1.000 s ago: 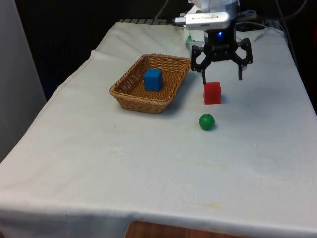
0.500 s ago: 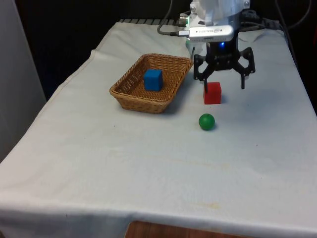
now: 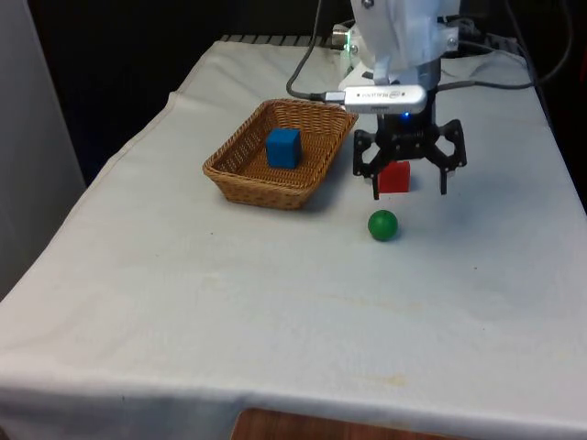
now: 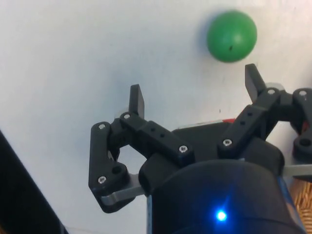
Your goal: Place all non-red objects into the basket.
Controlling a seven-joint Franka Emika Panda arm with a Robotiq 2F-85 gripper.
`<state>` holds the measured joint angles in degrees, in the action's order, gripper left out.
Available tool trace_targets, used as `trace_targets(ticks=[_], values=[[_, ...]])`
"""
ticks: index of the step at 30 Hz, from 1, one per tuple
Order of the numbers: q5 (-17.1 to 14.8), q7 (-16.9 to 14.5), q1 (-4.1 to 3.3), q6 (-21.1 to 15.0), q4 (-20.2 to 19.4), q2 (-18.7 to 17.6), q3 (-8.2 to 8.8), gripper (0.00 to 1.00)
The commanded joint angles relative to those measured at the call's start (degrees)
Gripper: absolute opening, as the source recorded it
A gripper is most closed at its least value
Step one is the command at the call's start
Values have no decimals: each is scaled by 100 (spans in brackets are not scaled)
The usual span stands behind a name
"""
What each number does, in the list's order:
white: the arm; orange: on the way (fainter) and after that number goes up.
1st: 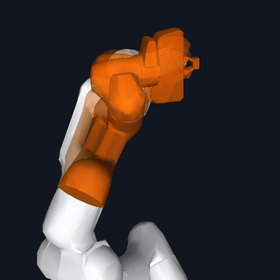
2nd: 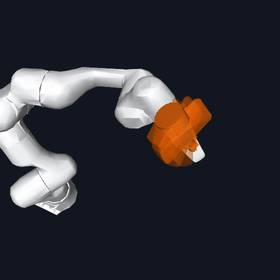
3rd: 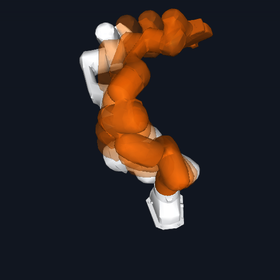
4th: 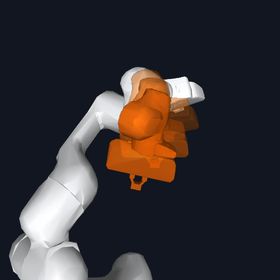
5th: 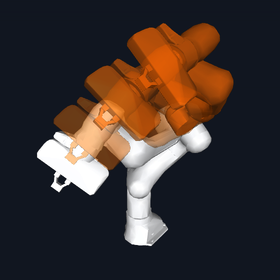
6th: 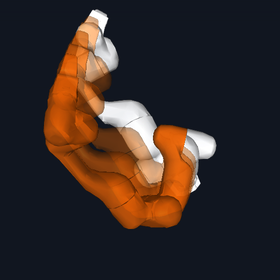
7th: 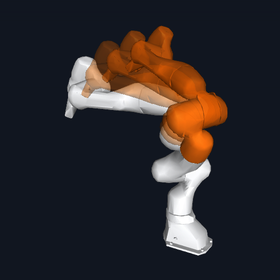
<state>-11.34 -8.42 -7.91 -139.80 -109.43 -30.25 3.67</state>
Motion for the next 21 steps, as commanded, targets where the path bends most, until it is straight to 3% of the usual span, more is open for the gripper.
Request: trace_targets(ticks=[1,7,8,9,16,21], values=[[69,74,-46,-97,40,-86,46,100],[201,160,-63,-367,92,-269,80,100],[126,74,-6,-315,69,-229,6,100],[246,172,-40,-435,97,-327,80,100],[252,103,0,-493,138,-430,120,100],[269,-17,29,-470,298,-584,264,100]])
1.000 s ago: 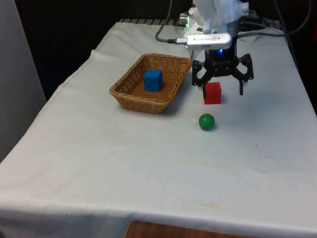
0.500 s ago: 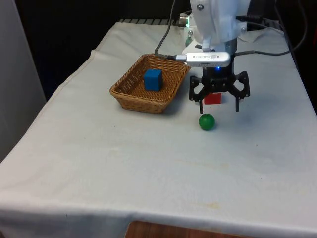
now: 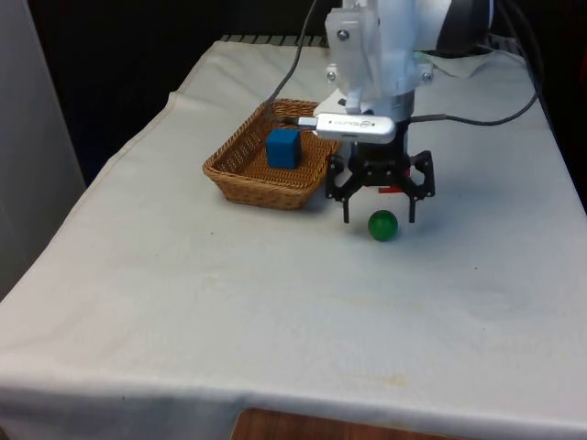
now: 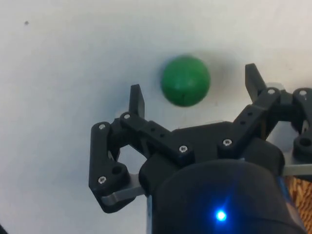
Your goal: Place all non-red objects into the basket.
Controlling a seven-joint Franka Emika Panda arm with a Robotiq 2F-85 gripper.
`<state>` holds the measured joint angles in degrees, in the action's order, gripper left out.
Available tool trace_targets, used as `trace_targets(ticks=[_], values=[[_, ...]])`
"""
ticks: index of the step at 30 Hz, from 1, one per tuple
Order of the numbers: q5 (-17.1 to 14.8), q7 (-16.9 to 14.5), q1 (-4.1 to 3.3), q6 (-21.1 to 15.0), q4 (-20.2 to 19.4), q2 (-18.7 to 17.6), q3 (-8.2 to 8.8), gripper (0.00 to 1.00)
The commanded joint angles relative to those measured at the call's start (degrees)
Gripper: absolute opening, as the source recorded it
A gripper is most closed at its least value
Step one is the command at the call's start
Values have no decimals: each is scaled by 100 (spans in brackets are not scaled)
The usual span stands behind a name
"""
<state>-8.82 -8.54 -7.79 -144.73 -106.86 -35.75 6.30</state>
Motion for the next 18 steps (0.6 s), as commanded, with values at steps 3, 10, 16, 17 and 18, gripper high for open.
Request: trace_targets(ticks=[3,10,16,17,18], values=[[0,-92,40,40,120,-109,69,100],[-29,-166,63,63,120,-120,120,100],[-34,-149,34,109,52,-34,97,100],[-40,-143,34,120,46,-23,86,100],[-40,-138,34,132,40,-11,74,100]])
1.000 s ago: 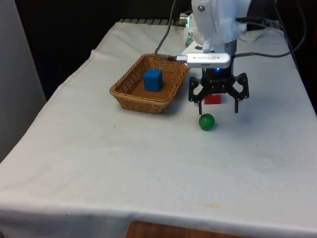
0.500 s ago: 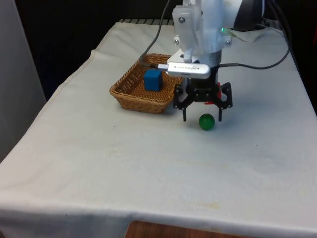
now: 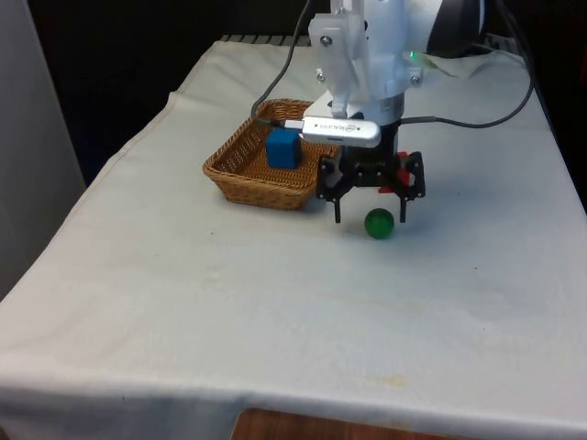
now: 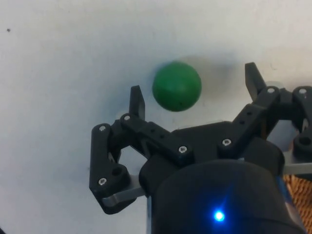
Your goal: Place all non-red objects into the basket.
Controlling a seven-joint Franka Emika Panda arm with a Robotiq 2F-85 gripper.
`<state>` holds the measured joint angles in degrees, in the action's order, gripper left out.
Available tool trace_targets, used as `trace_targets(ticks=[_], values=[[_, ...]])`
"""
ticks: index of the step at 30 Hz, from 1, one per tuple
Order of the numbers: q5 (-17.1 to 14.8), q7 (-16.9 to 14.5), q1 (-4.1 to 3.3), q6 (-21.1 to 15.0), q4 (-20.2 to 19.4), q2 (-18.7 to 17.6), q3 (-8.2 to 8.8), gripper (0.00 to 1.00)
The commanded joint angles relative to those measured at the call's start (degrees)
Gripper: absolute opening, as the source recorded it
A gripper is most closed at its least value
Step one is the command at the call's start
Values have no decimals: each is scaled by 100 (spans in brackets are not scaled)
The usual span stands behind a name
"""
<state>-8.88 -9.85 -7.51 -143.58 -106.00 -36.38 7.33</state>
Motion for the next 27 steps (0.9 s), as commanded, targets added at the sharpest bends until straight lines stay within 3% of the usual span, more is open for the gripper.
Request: trace_targets(ticks=[1,13,27], values=[[-34,0,0,29,-52,57,-34,100],[-132,63,-6,57,-52,34,-235,100],[-103,74,-17,86,126,-92,-241,100]])
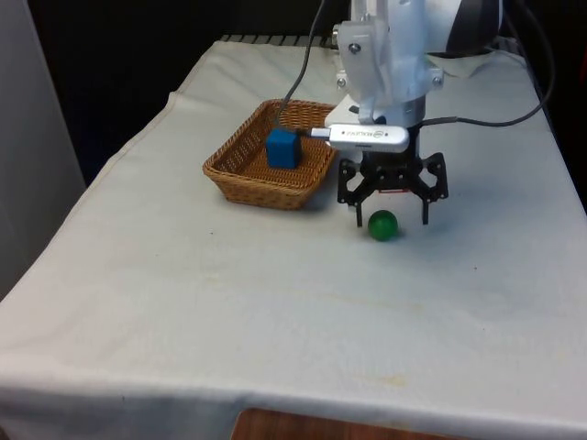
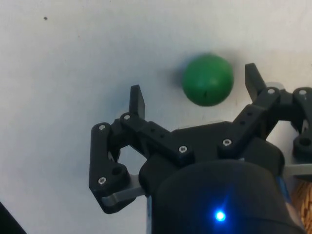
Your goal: Place all non-red objects into the basket.
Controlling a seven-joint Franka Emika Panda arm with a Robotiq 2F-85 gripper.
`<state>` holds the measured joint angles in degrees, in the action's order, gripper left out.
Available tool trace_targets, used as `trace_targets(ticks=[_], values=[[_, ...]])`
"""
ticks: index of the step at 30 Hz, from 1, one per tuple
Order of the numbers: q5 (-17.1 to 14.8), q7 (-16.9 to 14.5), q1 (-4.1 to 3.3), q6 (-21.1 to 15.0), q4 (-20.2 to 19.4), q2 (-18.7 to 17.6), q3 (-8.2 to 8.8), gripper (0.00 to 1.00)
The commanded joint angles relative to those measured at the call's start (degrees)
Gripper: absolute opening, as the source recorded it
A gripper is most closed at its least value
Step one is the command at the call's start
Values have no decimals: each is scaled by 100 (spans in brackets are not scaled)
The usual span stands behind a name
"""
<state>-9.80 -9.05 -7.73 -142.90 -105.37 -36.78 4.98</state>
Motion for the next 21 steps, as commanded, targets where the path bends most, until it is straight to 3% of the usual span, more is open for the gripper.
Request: trace_targets(ticks=[1,16,18,19,21], values=[[-11,-11,11,6,74,-69,-6,100],[-17,-92,46,-34,115,-212,29,100],[-17,-92,40,-34,115,-206,40,89],[-17,-92,40,-29,115,-206,46,69],[0,-74,23,-29,109,-212,63,45]])
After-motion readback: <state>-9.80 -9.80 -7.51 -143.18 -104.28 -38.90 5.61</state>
